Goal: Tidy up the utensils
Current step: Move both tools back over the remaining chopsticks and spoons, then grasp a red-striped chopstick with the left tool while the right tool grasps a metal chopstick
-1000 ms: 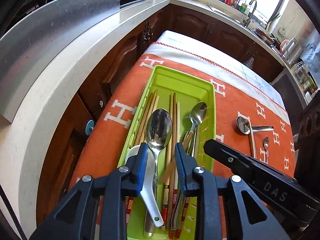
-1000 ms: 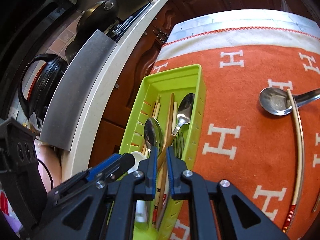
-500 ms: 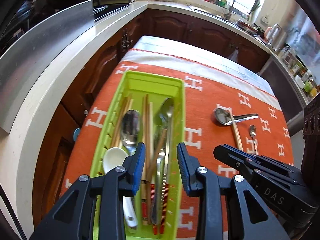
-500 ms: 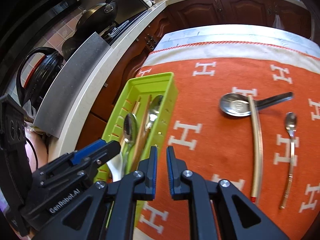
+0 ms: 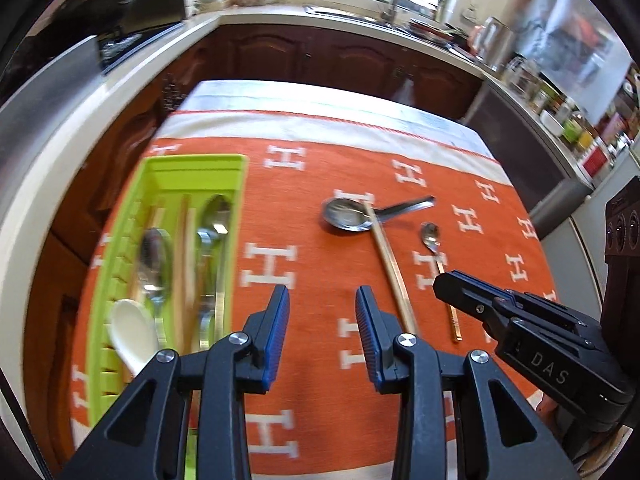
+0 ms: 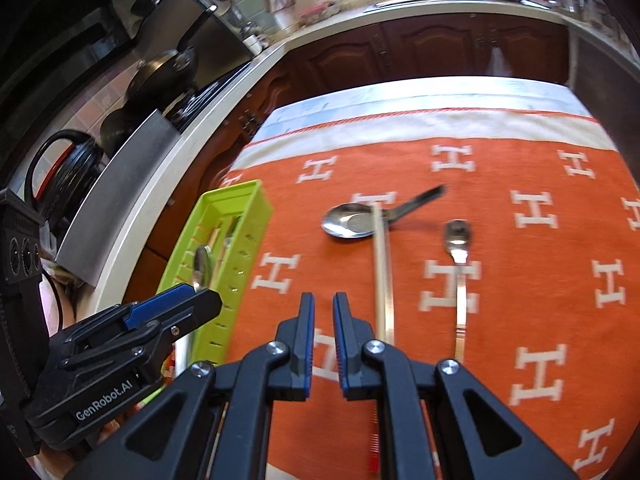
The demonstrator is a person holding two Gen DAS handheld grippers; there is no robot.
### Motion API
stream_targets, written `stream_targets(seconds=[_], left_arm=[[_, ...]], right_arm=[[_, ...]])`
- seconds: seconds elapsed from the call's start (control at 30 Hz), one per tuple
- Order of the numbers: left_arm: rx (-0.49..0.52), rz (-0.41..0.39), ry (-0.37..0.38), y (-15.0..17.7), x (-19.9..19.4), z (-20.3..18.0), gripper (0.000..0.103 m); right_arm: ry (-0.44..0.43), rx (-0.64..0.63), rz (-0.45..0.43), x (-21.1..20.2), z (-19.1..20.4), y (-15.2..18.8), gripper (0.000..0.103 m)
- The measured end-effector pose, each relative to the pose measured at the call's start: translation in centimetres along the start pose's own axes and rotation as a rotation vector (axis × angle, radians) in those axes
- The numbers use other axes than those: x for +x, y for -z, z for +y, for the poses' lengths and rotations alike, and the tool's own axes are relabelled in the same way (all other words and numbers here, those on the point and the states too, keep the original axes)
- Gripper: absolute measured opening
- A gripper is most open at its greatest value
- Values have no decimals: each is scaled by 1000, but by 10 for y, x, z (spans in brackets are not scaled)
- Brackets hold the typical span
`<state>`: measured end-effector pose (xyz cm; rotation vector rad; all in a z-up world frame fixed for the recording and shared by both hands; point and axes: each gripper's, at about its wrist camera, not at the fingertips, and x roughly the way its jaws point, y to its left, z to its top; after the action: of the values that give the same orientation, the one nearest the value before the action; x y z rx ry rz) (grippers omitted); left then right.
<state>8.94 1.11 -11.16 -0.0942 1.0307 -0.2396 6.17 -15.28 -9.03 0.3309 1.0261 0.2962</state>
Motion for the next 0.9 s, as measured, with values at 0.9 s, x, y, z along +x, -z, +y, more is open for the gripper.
stream_targets(seconds=[0.9], left_arm=[[44,151,-13,12,101,-62,32]], right_arm=[[19,116,6,-2,-80,23,11]])
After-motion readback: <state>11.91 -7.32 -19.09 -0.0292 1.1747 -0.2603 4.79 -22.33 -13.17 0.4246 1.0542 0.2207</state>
